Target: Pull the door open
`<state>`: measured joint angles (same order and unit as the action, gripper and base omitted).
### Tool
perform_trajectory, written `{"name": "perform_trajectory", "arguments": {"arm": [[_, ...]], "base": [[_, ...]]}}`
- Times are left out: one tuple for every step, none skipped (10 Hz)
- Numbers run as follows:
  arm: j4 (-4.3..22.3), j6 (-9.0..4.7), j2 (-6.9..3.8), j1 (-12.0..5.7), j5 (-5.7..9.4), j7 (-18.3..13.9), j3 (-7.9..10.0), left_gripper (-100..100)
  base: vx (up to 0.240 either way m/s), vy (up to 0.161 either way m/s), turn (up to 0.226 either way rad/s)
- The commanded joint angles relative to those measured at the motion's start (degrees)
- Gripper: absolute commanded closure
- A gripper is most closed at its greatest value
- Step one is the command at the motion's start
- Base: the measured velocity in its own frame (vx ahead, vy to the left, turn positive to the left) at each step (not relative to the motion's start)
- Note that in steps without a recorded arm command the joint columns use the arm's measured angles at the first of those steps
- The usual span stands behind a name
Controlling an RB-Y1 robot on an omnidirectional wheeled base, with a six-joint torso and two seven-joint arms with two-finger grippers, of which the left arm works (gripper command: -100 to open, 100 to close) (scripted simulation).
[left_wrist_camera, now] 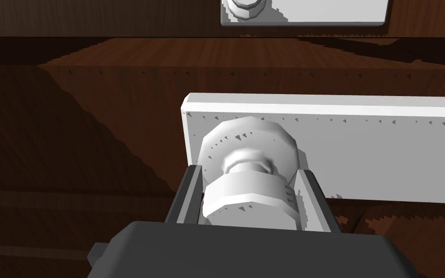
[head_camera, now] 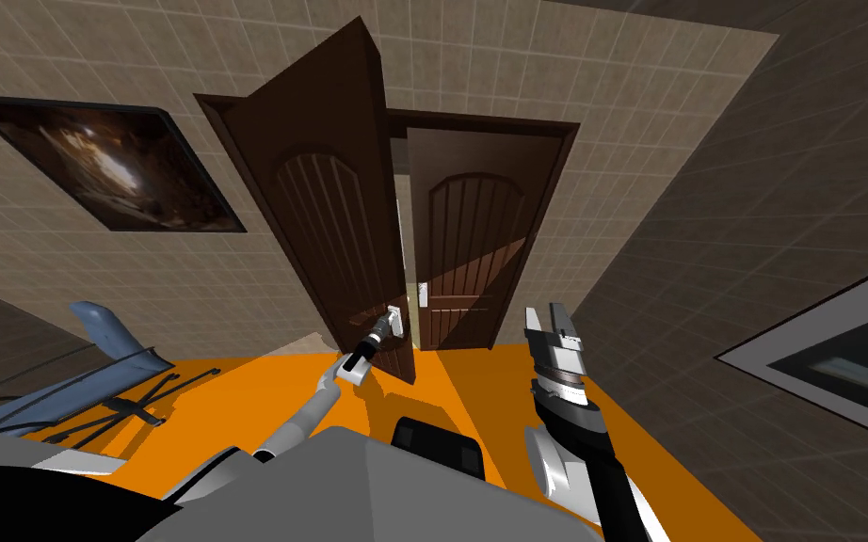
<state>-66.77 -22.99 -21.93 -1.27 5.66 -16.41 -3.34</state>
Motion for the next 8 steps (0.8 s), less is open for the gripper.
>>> {"name": "perform_trajectory", "arguments": {"arm": [[0.04, 0.02, 0.11, 0.16, -0.01, -0.03, -0.14, 100], [0.04, 0.02, 0.11, 0.16, -0.01, -0.03, -0.14, 100], [0.04, 0.02, 0.11, 0.16, -0.01, -0.03, -0.14, 100], [-0.45, -0.79, -1.37, 1.01, 0.01, -1.17, -1.23, 100], [-0.64, -1.08, -1.80, 1.25, 0.03, -1.54, -1.59, 100], [-1.07, -1.74, -2.81, 1.81, 0.06, -2.41, -2.42, 100], [-1.55, -2.47, -3.91, 2.43, 0.09, -3.36, -3.33, 100], [-2.05, -3.23, -5.07, 3.07, 0.13, -4.36, -4.29, 100]], "base": [[-0.019, 0.002, 0.005], [-0.013, 0.000, 0.006], [-0.006, 0.000, 0.003], [-0.098, 0.101, -0.173], [-0.163, 0.143, -0.184], [-0.186, 0.158, -0.179], [-0.203, 0.173, -0.188], [-0.211, 0.185, -0.215]]}}
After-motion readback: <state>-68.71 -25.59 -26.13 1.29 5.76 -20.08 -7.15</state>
